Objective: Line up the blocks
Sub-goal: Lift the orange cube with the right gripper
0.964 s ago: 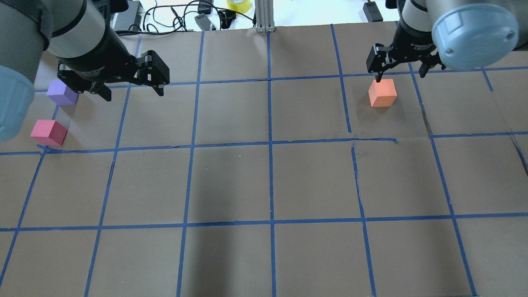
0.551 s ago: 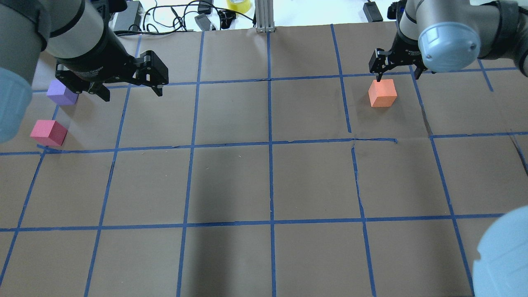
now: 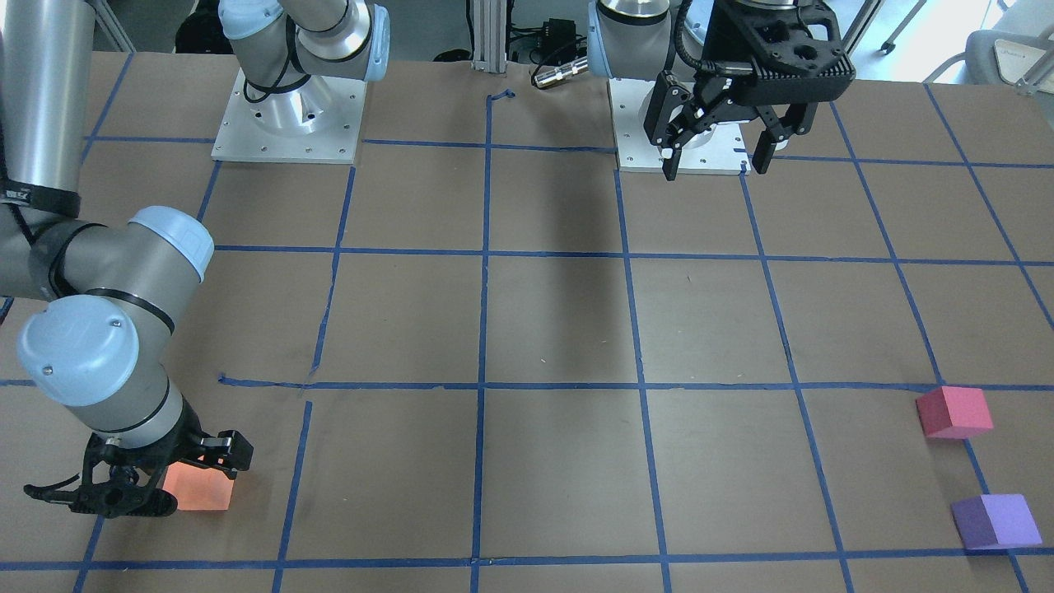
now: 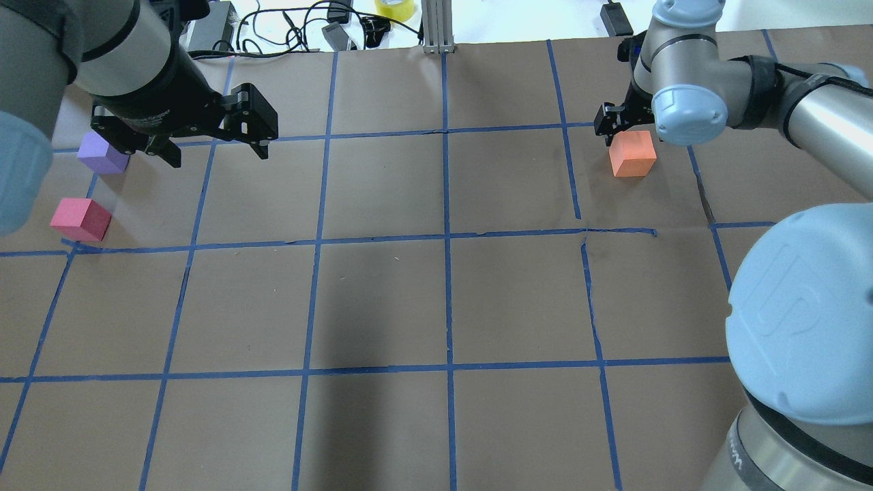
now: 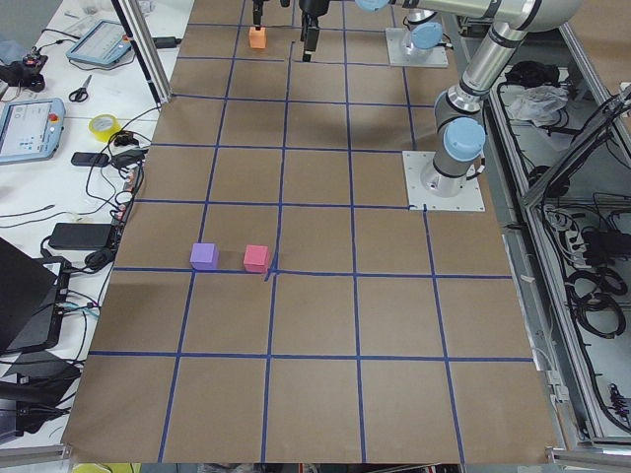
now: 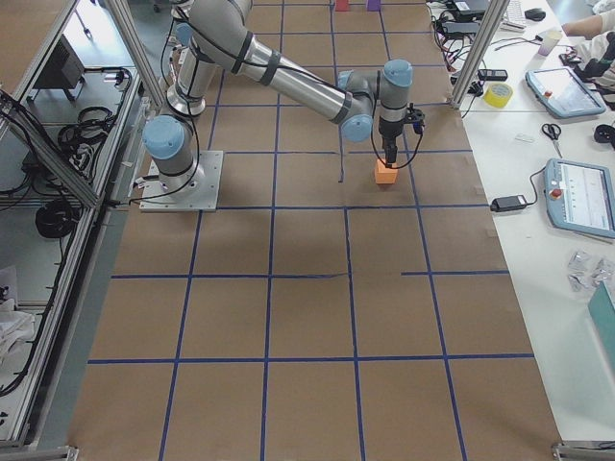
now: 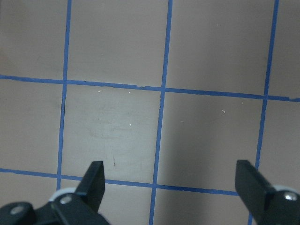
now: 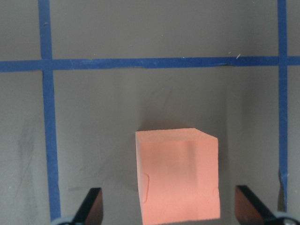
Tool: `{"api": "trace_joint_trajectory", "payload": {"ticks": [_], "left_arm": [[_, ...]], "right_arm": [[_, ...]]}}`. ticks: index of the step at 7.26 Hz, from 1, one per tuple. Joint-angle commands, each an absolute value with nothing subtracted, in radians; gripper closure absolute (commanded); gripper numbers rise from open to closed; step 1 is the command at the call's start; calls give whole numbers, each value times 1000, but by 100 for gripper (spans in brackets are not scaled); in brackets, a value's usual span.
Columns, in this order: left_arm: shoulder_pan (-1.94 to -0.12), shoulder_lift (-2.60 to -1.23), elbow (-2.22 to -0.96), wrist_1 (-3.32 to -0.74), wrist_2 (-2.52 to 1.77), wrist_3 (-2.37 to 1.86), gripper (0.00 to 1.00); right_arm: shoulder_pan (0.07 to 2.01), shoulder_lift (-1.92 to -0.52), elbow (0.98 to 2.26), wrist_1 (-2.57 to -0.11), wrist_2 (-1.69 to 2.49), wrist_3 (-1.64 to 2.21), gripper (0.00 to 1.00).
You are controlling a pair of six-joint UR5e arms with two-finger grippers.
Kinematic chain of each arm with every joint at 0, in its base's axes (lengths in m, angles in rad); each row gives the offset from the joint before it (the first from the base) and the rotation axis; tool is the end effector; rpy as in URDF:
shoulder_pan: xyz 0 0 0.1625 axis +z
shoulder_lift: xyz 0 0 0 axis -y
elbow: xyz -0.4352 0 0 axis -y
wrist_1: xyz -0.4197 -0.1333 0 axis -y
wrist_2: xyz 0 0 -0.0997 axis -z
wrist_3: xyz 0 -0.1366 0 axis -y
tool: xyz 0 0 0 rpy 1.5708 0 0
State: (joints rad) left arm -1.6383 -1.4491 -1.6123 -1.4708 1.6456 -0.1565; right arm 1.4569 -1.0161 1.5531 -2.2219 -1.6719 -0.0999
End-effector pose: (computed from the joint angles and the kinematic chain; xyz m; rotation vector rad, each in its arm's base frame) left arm -0.1557 -0.4786 0.5120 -0.1471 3.0706 -0.2888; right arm 0.0387 -0.7134 0.1941 -0.0299 -3.0249 0.1555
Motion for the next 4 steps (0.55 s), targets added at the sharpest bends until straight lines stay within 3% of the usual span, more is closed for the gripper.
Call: {"api": "trace_joint_trajectory", "payload": {"ticks": [1, 4], "left_arm": [[-1638, -1445, -1612, -1471, 1646, -156, 0], [-1638, -1448, -1614, -1471, 1644, -156, 0]], "right_arm": [[1456, -994, 1551, -2243, -1675, -109, 0], [1444, -967, 1552, -2243, -1675, -107, 0]]}}
